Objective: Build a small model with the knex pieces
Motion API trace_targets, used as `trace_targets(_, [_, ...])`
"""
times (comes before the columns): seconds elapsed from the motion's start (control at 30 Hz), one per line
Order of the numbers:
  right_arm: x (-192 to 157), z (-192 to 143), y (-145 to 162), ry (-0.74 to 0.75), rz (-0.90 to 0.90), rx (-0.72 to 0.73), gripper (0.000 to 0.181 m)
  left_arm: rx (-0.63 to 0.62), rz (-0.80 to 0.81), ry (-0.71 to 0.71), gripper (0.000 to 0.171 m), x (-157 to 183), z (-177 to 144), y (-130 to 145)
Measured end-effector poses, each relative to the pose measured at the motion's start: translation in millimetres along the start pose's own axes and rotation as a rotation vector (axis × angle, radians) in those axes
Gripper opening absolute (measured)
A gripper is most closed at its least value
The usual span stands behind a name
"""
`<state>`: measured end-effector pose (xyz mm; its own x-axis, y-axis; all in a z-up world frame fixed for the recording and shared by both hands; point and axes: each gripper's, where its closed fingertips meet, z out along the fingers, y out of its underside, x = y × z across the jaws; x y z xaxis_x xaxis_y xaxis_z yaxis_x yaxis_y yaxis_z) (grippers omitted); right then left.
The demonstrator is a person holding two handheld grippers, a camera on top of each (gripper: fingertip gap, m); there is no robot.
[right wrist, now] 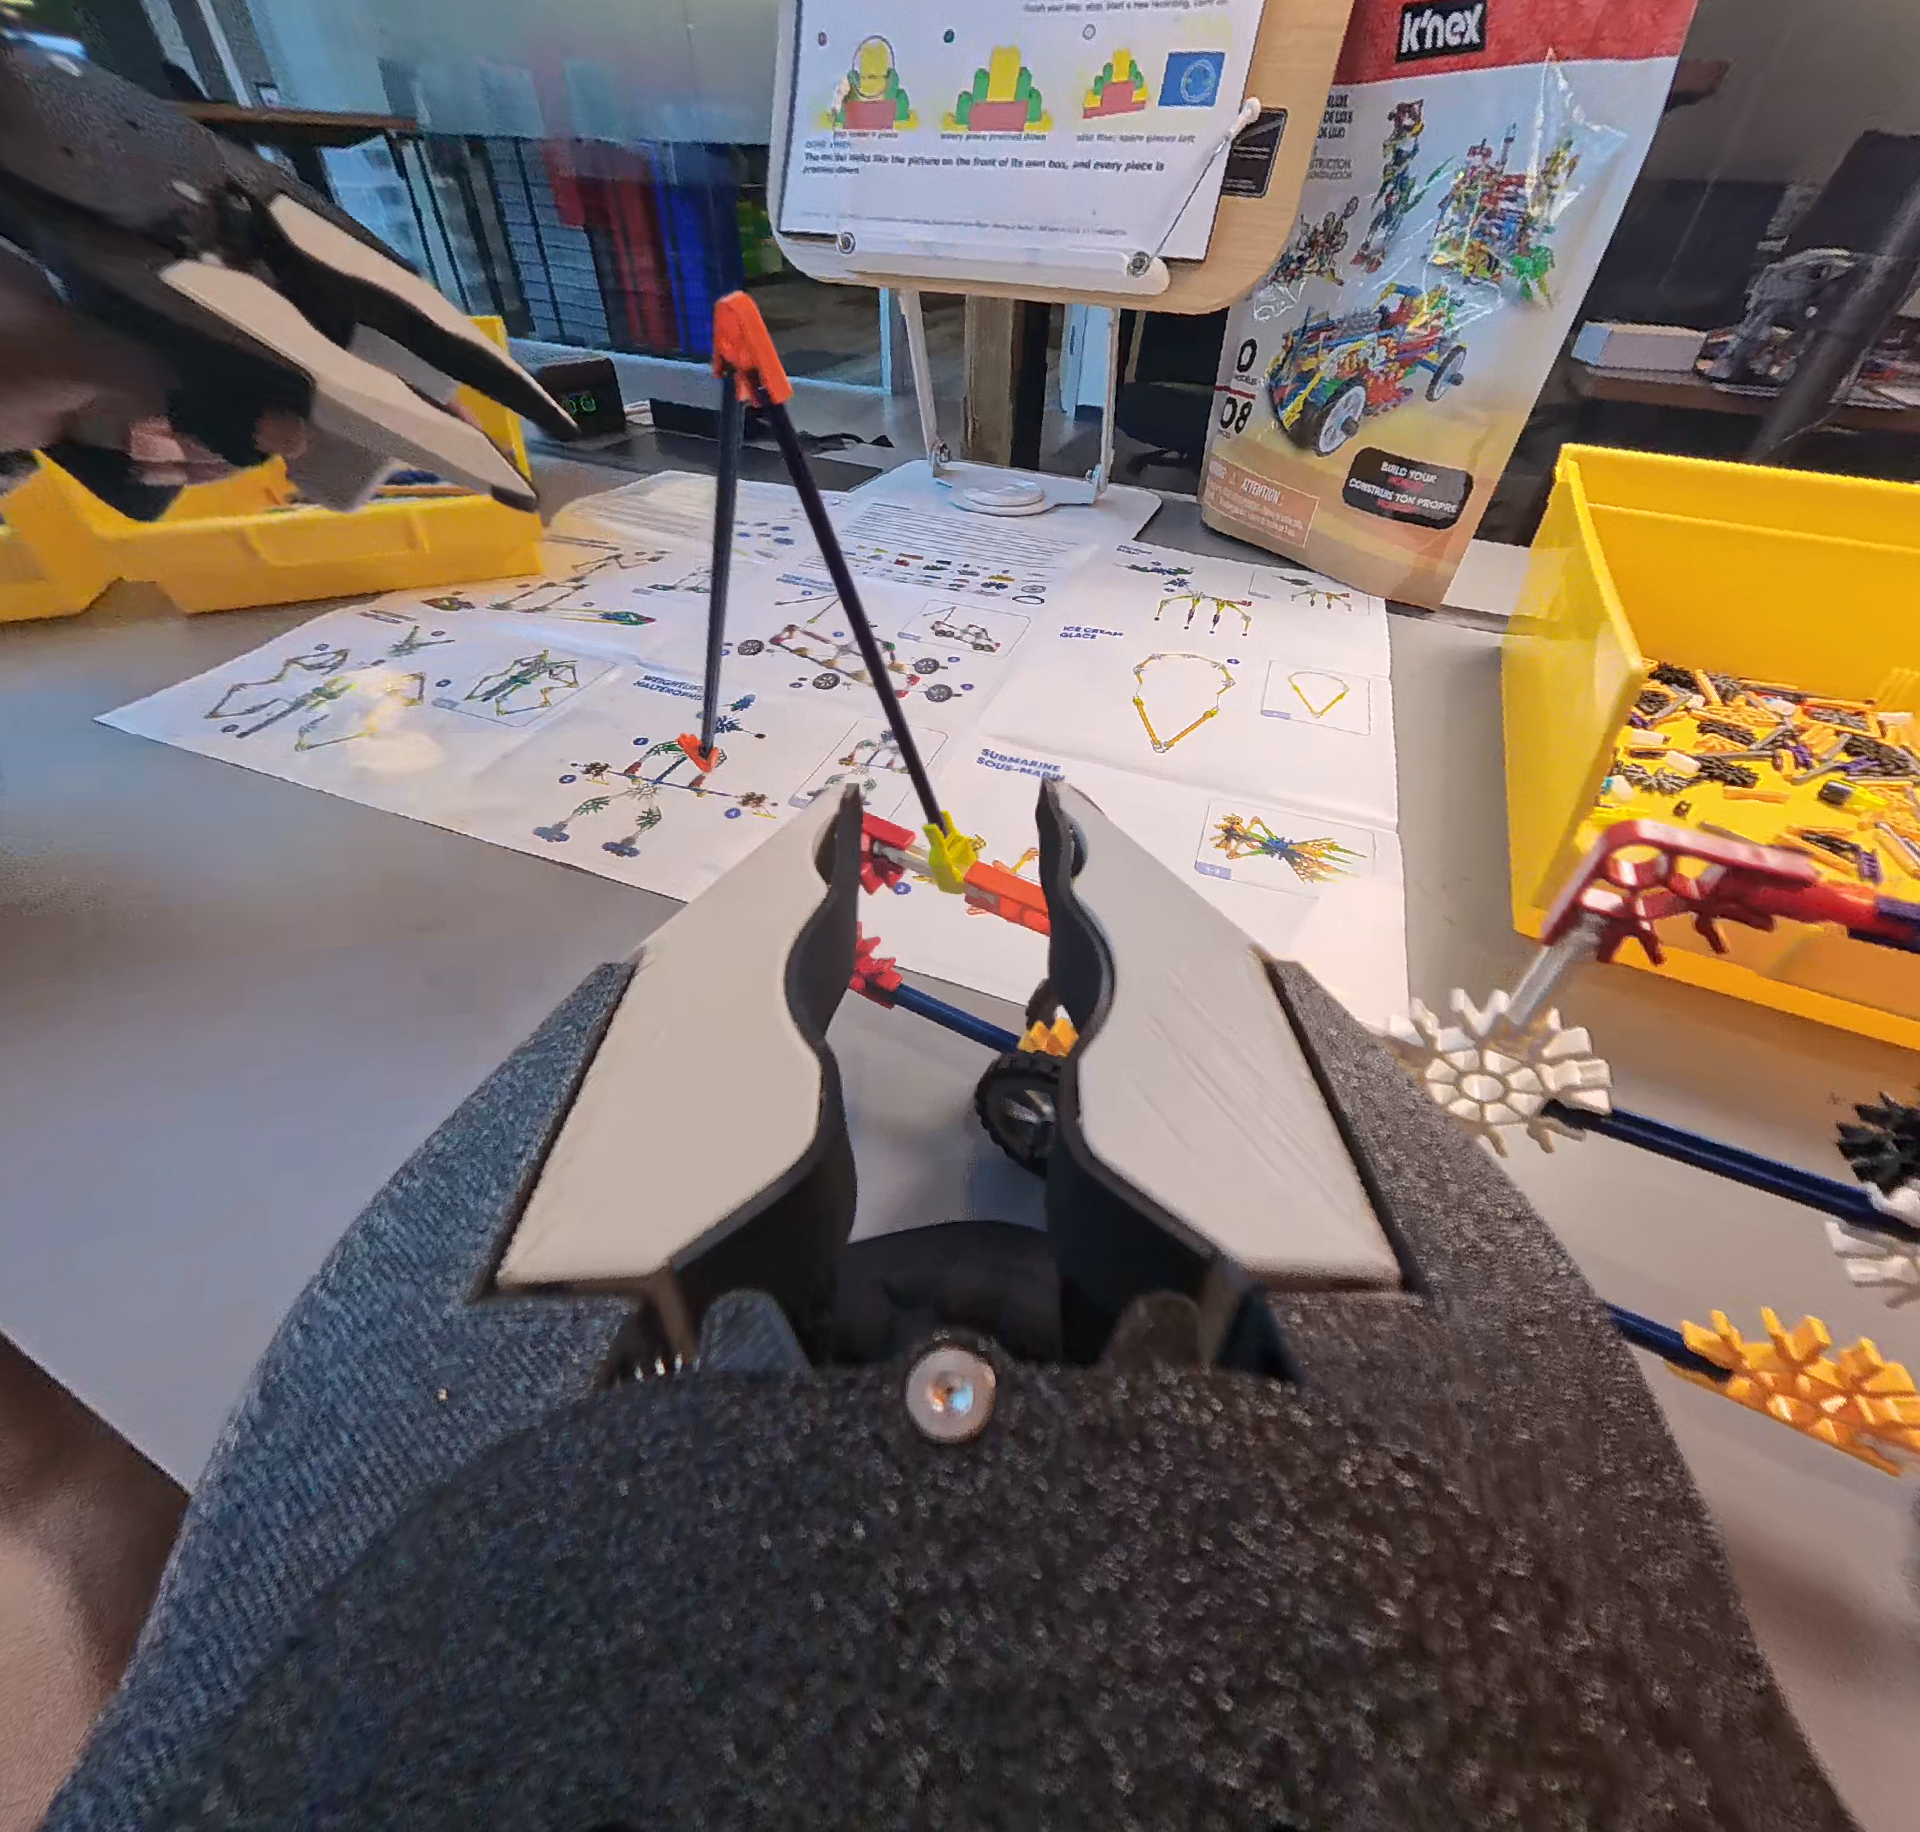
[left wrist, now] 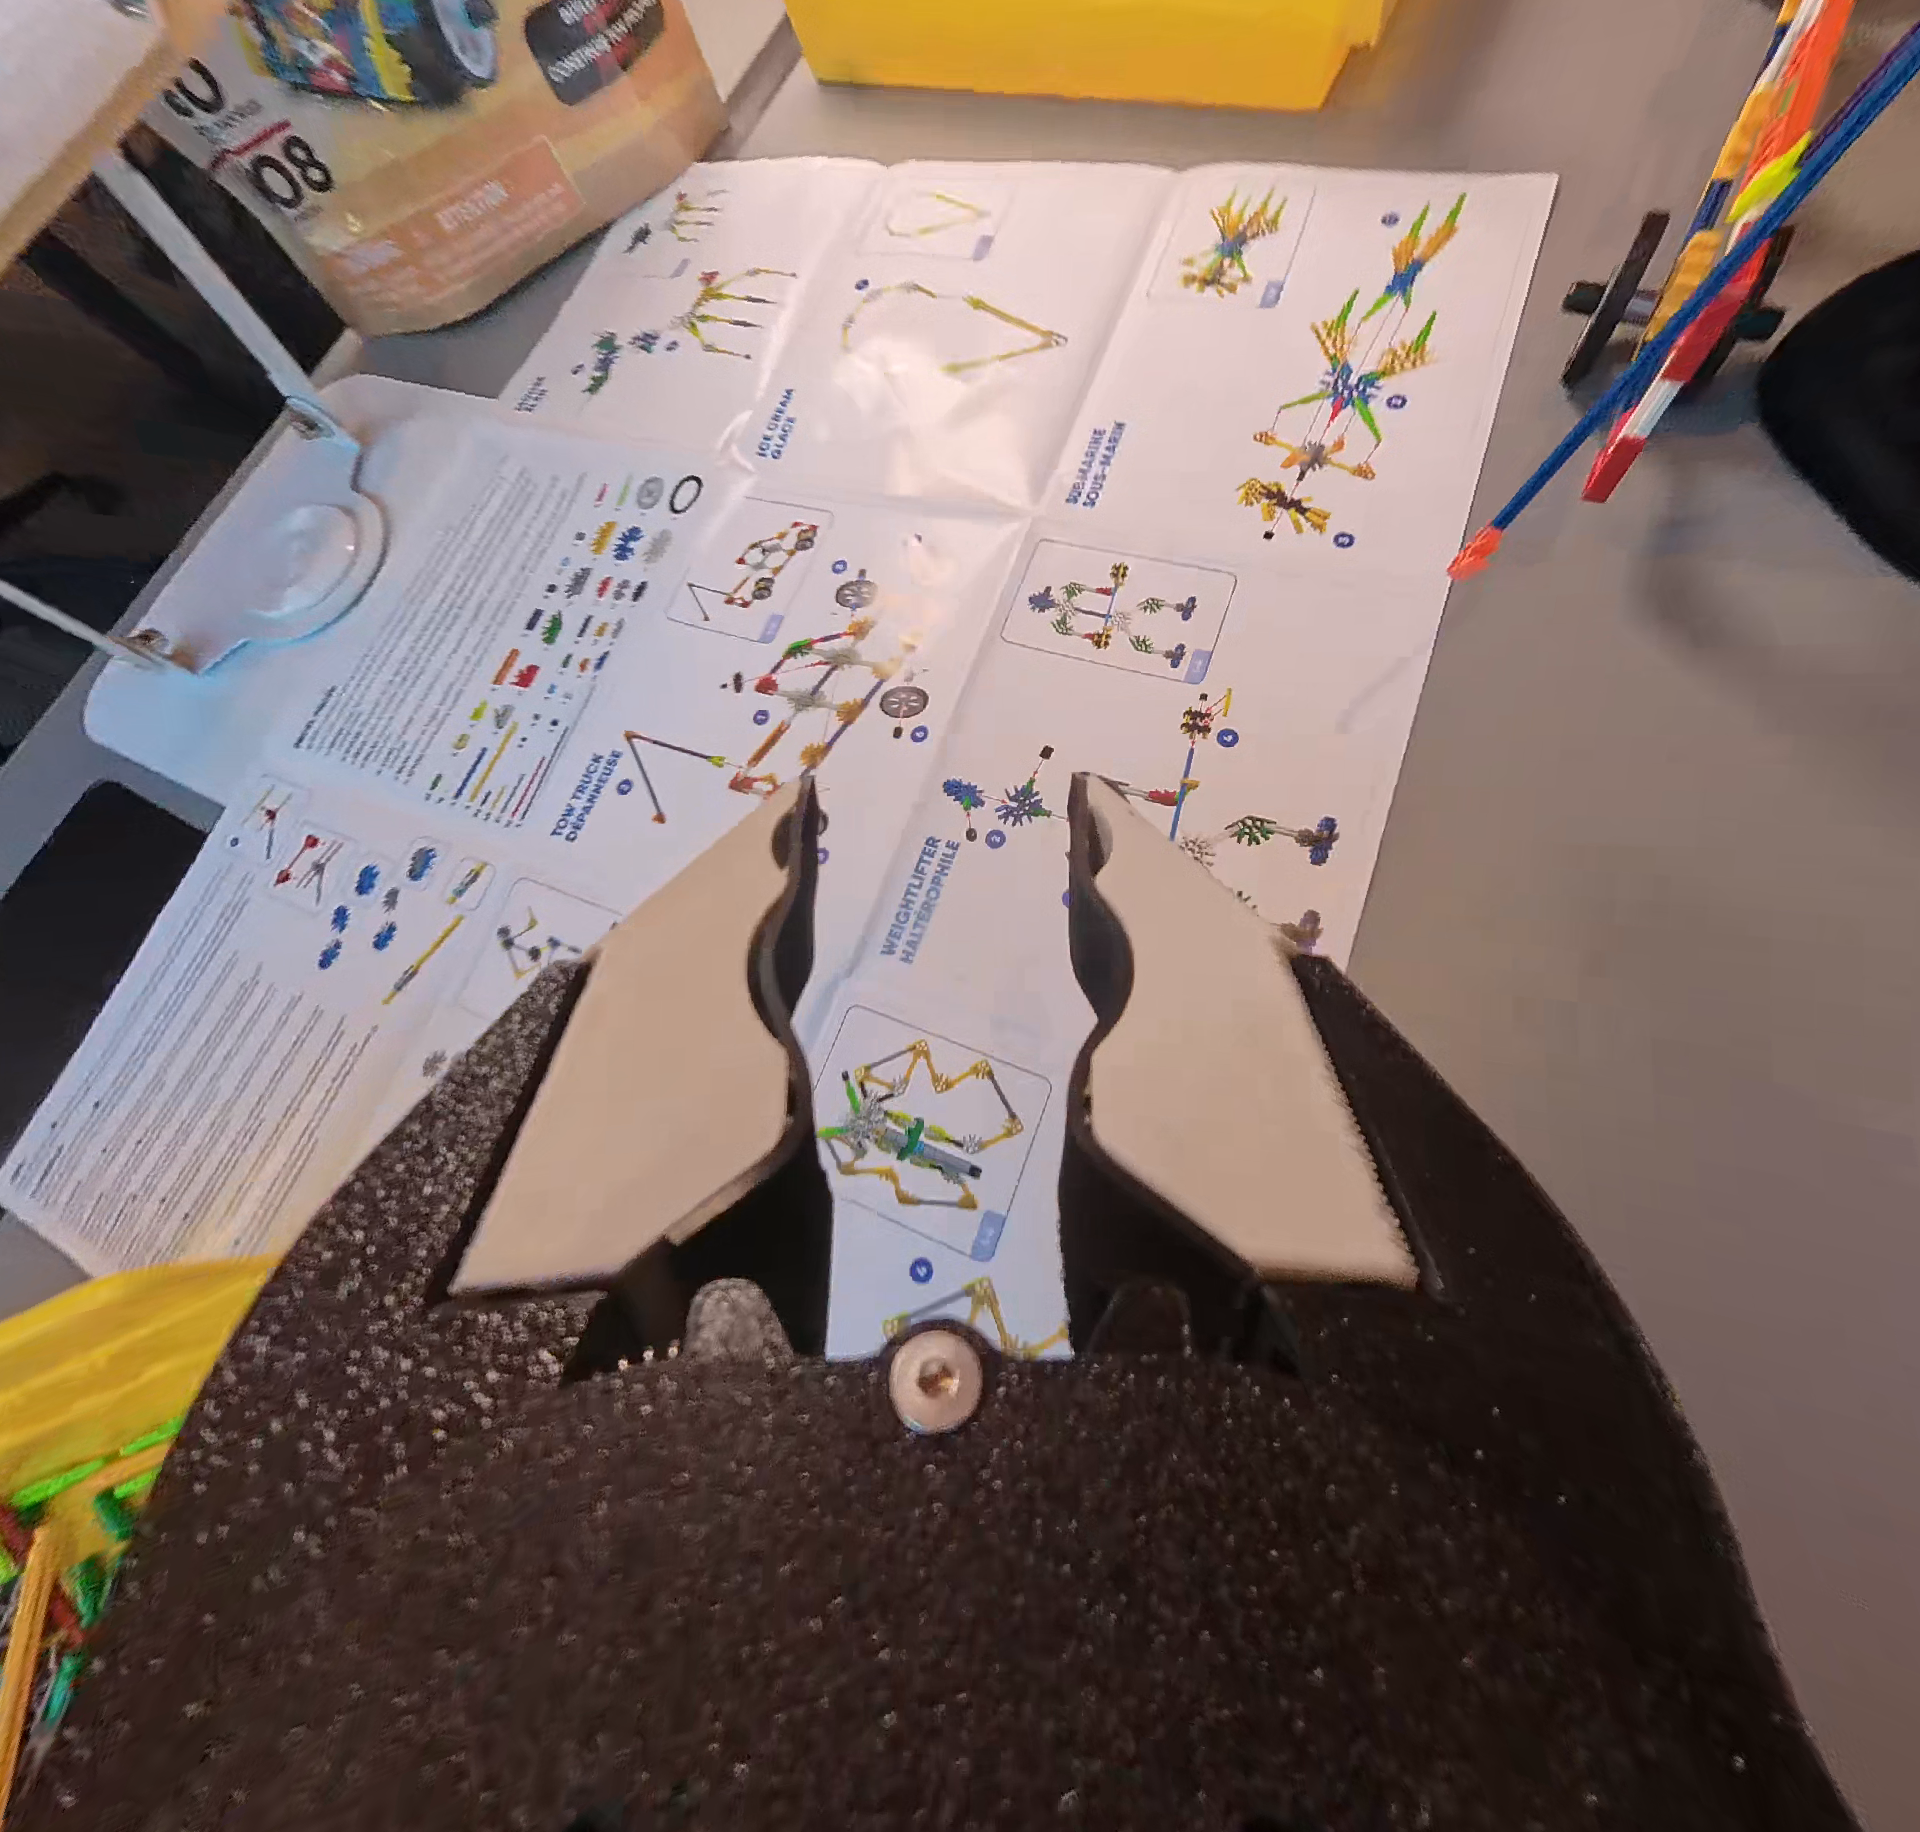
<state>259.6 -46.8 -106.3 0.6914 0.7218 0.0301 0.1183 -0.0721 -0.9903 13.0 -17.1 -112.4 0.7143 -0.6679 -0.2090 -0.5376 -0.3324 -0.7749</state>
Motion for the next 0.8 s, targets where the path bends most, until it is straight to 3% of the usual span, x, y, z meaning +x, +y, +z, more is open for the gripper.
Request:
trace_targets(0.13, [-8.8, -0.9, -3.7, -0.019, -0.03, -0.001, 0.032, 0.059, -0.005, -0.085, 0.049, -2.0, -48.1, 4.4])
trace_targets(0.3, [-11.3, -2.1, -2.4, -0.013, -0.045, -0.016, 0.032, 0.025, -0.012, -0.187, 0.052, 12.4, -76.0, 55.4])
trace_targets(0.5, [-3.7, -3.5, -2.7, 0.073, -0.149, -0.042, 0.033, 0.346, -0.123, -0.278, 0.044, 71.4, -128.6, 36.0])
trace_targets(0.6, [3.3, 1.6, -2.8, 0.11, -0.188, -0.071, 0.033, 0.465, -0.185, -0.306, 0.047, 85.7, -135.1, 35.3])
trace_targets(0.8, [-8.4, 0.8, -23.9, 0.101, -0.255, -0.052, 0.033, 0.468, -0.286, -0.436, 0.064, 68.4, -130.7, 63.9])
